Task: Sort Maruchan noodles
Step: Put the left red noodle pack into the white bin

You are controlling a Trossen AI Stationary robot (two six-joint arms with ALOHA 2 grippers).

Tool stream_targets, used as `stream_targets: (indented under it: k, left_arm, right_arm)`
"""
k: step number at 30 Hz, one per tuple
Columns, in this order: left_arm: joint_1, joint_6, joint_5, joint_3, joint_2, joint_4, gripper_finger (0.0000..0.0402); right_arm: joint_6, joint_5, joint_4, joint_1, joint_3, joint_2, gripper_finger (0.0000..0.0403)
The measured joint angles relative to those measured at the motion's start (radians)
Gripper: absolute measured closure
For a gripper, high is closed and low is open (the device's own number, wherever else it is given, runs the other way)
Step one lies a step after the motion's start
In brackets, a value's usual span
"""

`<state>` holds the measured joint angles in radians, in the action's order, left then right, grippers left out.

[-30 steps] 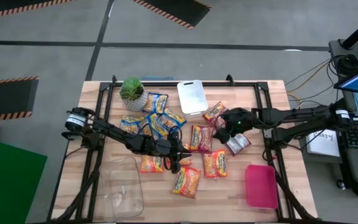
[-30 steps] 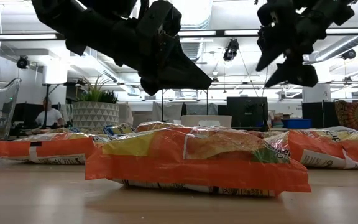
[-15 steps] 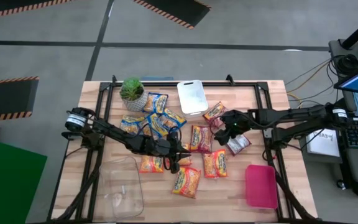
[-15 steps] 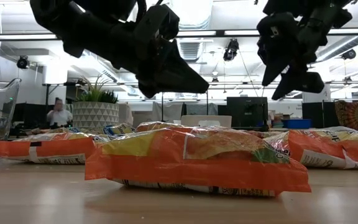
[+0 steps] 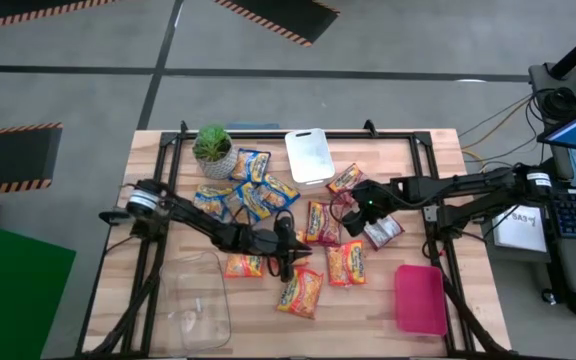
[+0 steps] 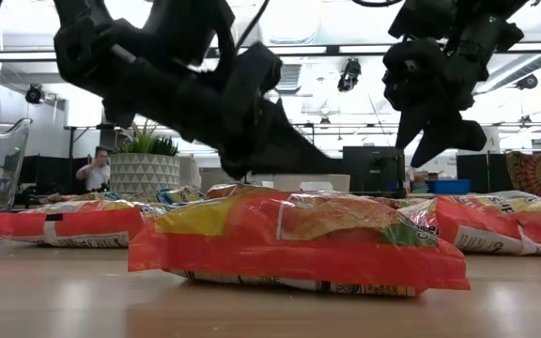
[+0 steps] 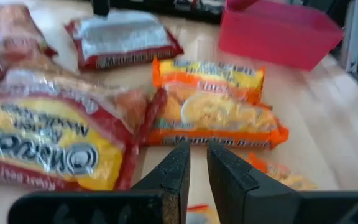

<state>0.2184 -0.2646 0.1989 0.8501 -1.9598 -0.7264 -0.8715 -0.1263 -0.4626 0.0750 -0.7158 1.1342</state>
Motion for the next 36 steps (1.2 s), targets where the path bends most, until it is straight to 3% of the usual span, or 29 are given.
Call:
stream_targets:
  k: [12, 19, 23, 36]
  left_arm:
    - [-0.019, -0.006, 0.002, 0.0, -0.039, -0.031, 0.0363]
    - [-0.054, 0.046, 0.105, 0.0, -0.037, -0.03, 0.0363]
    - [-0.073, 0.047, 0.106, 0.0, -0.037, -0.031, 0.0363]
    - [-0.077, 0.043, 0.106, 0.0, -0.037, -0.028, 0.0363]
  right_arm:
    - [0.006, 0.106, 0.041, 0.002, 0.001, 0.064, 0.0216]
    - [0.054, 0.177, 0.062, 0.025, 0.002, 0.112, 0.0205]
    - [0.067, 0.183, 0.068, 0.042, 0.002, 0.112, 0.0195]
    - [0.043, 0.191, 0.316, 0.042, 0.132, 0.106, 0.0147]
